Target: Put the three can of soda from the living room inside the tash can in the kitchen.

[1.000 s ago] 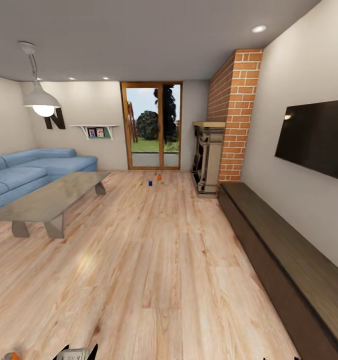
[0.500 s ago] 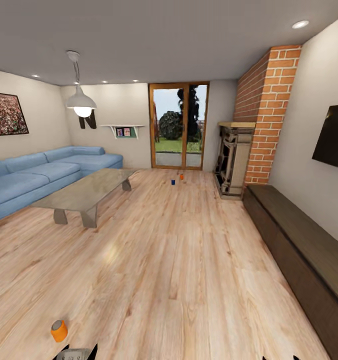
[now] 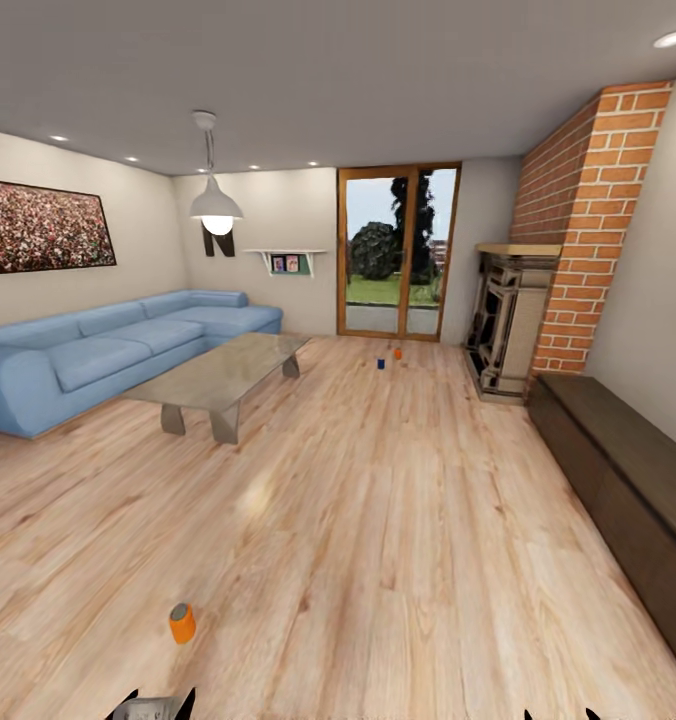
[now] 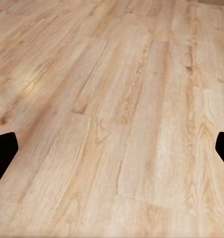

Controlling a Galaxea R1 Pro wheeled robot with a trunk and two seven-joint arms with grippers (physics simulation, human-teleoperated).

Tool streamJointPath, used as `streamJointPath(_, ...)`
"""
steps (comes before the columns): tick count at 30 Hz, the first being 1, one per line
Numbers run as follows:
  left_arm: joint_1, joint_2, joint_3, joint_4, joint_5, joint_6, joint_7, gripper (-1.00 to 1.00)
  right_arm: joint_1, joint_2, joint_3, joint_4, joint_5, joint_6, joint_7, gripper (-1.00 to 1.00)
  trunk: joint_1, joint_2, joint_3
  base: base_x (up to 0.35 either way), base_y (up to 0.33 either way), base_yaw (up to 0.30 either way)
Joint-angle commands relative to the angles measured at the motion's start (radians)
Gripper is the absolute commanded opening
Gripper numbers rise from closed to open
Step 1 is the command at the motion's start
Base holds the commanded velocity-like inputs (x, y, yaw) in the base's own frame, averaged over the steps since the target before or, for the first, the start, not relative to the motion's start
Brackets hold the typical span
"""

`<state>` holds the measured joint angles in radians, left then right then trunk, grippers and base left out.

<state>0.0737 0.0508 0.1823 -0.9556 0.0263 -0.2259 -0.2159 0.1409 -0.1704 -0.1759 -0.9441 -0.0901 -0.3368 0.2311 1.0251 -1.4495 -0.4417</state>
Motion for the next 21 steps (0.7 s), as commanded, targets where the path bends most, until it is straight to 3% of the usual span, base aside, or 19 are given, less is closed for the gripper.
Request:
streamJointPath(1,0.0,0.0,0.002,0.0,0.003,-0.001,-0.007,1.0,0.0,0.0,-0.001,-0.001,-0.01,0.0,0.008,1.0,0.0,0.0,-0.001,-0.127,0.169,0.033)
streamJointPath(14,0.0,0.0,0.002,0.0,0.003,-0.001,-0.005,1.0,-0.001,0.001,0.004,-0.001,-0.006,0.001,0.009,1.0,0.0,0.0,-0.001,-0.12,0.14,0.014)
streamJointPath(21,0.0,0.0,0.002,0.0,0.003,-0.001,-0.005,1.0,-0.001,0.002,0.005,0.008,-0.006,0.001,0.007,1.0,0.0,0.0,-0.002,-0.025,0.022,0.183)
